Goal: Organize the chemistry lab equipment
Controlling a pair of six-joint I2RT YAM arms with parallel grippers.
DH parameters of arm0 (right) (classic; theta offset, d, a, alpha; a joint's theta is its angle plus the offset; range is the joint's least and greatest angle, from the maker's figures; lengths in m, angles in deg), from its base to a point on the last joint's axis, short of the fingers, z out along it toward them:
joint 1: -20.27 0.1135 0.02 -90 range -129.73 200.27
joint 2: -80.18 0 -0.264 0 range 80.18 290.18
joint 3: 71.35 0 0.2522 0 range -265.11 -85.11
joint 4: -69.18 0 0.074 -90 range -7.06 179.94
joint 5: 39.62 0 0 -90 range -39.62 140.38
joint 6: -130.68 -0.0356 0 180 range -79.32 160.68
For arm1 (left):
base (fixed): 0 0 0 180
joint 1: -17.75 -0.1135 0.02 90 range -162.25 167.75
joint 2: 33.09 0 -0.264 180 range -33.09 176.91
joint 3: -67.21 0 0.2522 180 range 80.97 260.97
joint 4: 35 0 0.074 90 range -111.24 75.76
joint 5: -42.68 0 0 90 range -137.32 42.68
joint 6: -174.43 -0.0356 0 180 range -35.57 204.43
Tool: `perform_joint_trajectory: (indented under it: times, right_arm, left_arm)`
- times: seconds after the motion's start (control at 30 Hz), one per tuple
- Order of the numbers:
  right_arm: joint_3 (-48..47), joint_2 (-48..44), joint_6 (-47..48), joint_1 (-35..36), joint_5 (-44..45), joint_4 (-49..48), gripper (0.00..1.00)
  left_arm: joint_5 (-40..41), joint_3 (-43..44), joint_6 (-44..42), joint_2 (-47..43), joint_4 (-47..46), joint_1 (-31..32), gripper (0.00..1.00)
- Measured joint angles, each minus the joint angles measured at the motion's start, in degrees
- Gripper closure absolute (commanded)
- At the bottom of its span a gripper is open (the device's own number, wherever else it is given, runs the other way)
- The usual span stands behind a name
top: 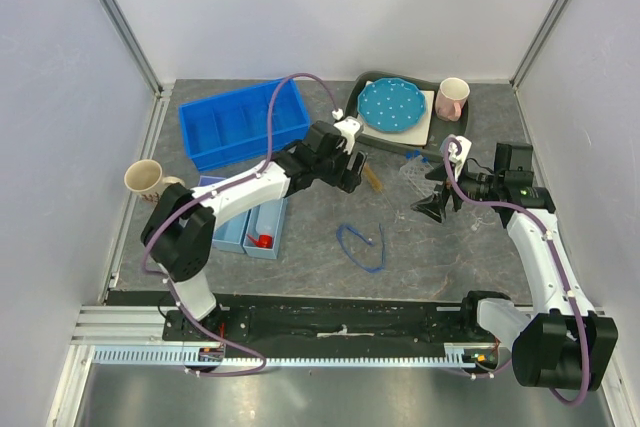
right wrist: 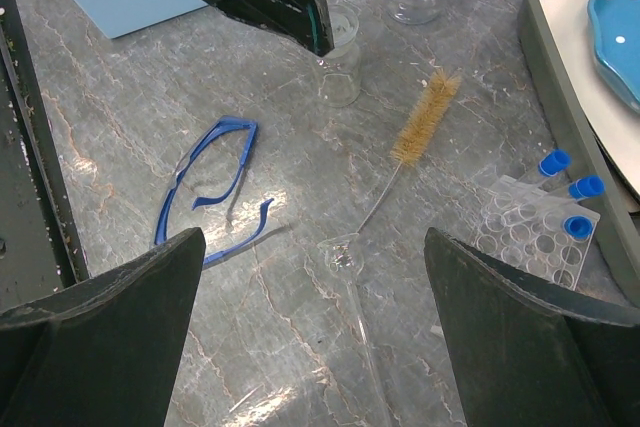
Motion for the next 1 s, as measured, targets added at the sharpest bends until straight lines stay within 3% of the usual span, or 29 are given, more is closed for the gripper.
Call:
perform_joint_trajectory:
  times: [0.33,0.87,1.0]
  right_arm:
    - [0.0,0.0,0.0,0.0,0.0,0.0,0.02]
    - [0.0,0.1,0.1,0.0,0.0,0.0,0.02]
    - [0.0,0.1,0.3,0.0,0.0,0.0,0.02]
  left_arm:
    - [2.5,8.2,-0.9,8.7,7.5,0.7,0.19]
    - [3.9,10.6,-0.9,14.1,12.5,0.7,0.27]
    - [3.9,11.5,-0.9,14.9,13.0,0.8,0.39]
